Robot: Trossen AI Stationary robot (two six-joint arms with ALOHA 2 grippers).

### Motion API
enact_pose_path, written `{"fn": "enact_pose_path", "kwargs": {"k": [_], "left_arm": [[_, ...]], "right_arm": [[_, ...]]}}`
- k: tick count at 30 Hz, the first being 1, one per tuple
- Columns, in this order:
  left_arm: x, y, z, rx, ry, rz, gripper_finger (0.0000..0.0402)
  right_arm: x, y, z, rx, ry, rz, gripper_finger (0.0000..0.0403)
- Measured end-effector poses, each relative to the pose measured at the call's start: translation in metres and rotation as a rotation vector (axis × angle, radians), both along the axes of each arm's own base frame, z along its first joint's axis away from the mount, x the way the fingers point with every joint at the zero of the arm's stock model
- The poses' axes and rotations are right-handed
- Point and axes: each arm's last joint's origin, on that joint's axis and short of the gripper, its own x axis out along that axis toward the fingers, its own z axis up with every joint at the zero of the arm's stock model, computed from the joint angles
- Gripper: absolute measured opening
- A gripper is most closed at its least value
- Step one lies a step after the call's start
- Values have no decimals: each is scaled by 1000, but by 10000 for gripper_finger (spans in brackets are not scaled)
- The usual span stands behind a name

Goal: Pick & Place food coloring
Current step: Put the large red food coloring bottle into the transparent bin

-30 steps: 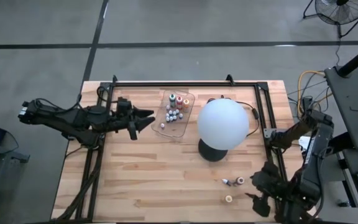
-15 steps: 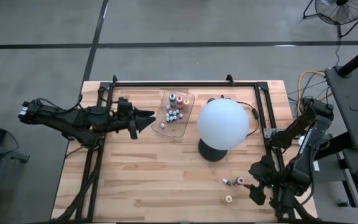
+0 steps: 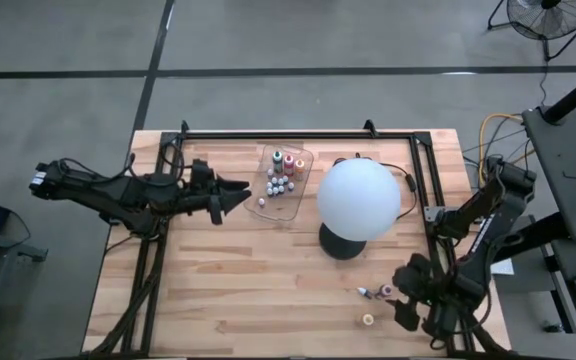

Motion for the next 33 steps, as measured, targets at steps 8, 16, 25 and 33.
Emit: {"fn": "enact_pose_path", "kwargs": {"k": [8,16,25,33], "left_arm": [[1,-1,-10,0,23,-1,185],[3,-1,-19,-50,36,4,185],[3,-2,-19,-39,37,-5,185],[3,-2,-19,-37,36,-5,185]], "right_arm": [[-3,-7,-15,-29,22,-42,316],[0,-3,-26,-12,6,-15,316],[4,14,-62,-54,2,-21,316],[8,23,-78,-118,-56,-71,315]]}}
